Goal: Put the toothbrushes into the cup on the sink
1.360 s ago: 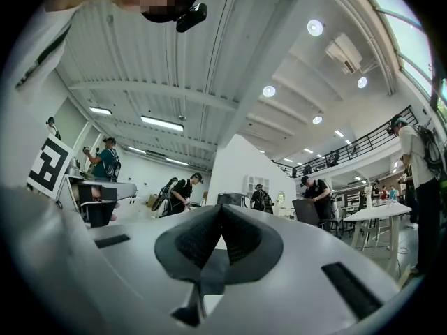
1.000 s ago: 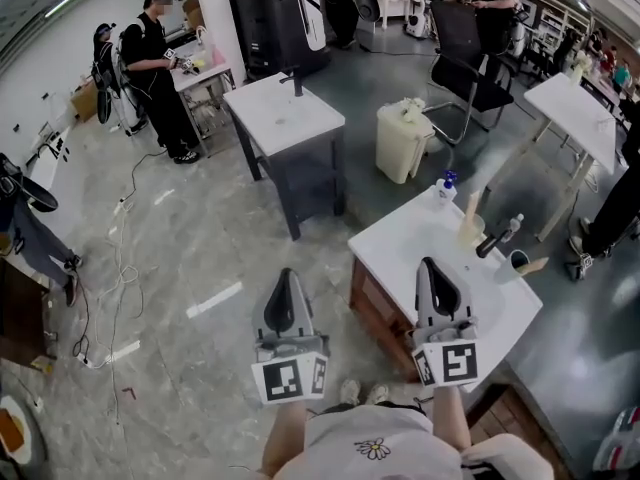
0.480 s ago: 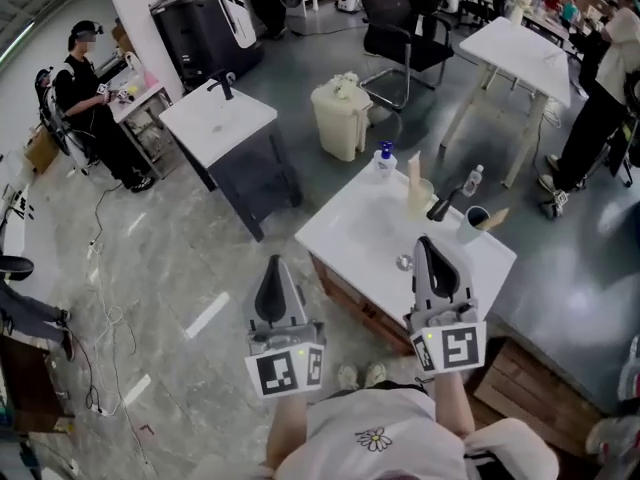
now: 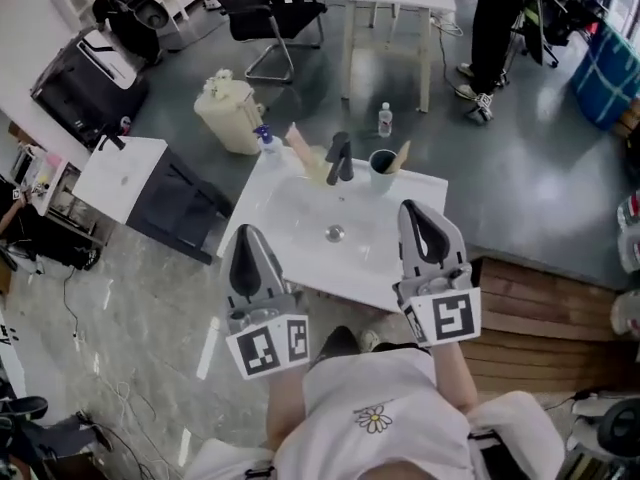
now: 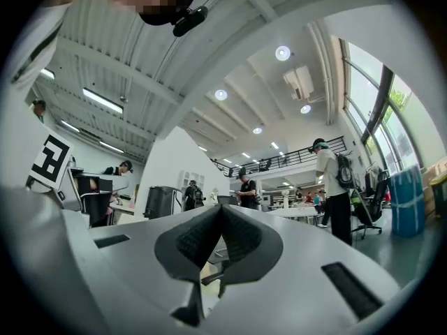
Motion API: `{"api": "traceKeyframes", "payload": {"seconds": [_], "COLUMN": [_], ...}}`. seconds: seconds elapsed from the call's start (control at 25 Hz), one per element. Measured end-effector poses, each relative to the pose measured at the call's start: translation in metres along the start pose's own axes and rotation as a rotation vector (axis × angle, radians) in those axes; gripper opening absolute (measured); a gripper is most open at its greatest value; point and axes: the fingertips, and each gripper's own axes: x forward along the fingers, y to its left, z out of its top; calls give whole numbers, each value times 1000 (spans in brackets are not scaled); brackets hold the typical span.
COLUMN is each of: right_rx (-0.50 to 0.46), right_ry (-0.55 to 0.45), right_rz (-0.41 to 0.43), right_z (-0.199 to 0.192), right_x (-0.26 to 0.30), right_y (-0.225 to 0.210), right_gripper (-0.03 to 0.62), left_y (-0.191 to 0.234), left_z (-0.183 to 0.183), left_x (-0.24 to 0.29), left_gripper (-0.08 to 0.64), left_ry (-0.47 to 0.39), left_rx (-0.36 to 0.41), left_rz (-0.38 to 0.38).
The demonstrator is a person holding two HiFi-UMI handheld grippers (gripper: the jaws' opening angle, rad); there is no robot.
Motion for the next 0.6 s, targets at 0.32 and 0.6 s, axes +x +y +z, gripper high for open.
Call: {"api": "traceKeyframes", "payload": {"seconds": [0.32, 0.6], "right_rx": [-25, -38], "right_ry": [17, 29], "right_rz": [-174, -271], "right_z": [7, 8], "right_x": [-16, -3], "right_y": [-36, -34], "right_gripper": [12, 12], "left_y": [-44, -42], "left_z": [-7, -8], "left_x": [46, 74], "left_gripper": [18, 18], "left_ry": [14, 19], "left_rx": [-48, -59], "left_rz": [-172, -265]}}
